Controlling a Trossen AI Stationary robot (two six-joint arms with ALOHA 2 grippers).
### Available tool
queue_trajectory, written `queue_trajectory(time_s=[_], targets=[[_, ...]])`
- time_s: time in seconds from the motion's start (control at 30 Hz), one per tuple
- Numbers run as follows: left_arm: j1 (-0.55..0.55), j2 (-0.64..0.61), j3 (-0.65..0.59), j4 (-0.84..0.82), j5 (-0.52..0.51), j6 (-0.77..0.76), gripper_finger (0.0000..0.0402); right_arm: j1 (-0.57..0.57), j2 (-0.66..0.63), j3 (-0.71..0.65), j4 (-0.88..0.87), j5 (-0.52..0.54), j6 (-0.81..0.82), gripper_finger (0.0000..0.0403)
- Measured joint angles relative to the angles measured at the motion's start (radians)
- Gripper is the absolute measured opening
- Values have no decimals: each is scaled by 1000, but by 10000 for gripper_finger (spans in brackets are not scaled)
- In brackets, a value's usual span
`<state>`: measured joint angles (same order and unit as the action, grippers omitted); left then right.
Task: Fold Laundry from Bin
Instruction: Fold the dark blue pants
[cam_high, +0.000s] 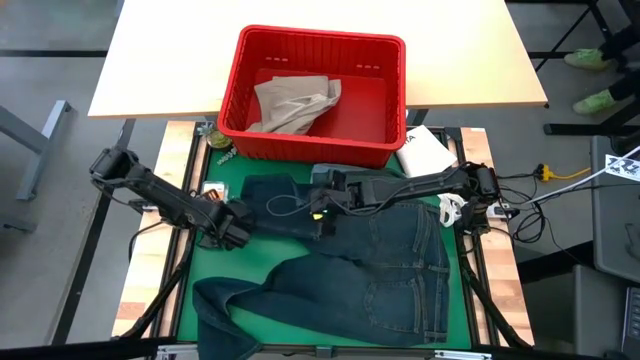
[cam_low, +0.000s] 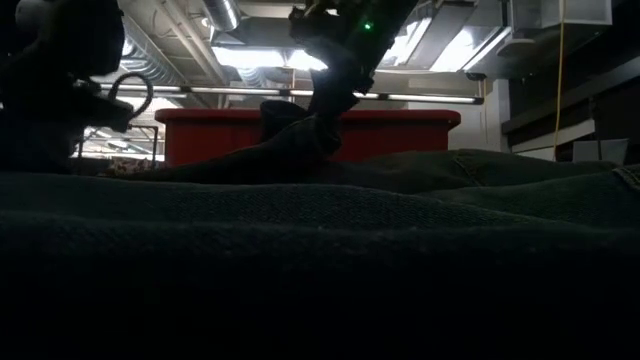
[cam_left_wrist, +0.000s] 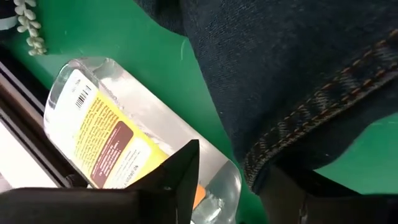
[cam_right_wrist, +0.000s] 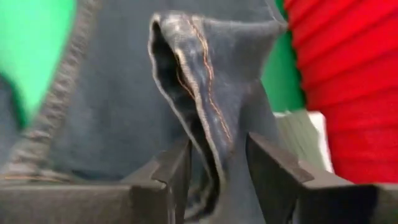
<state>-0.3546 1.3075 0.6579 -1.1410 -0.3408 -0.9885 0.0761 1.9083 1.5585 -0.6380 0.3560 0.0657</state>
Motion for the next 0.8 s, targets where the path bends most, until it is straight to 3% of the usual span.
queue_trajectory(time_s=[0.13,0.3,0.5,0.8], targets=[[0,-79,0,-1,7,0,133,0,-6,-1,-82,68,0,144],[0,-154,0,-12,96,23,129,0,-15,-1,-156,123,-1,135],[0,-190,1,-19,160,4,128,0,-21,0,-174,131,-1,133],[2,-196,2,143,-29,5,128,2,-22,182,-289,160,-72,133]])
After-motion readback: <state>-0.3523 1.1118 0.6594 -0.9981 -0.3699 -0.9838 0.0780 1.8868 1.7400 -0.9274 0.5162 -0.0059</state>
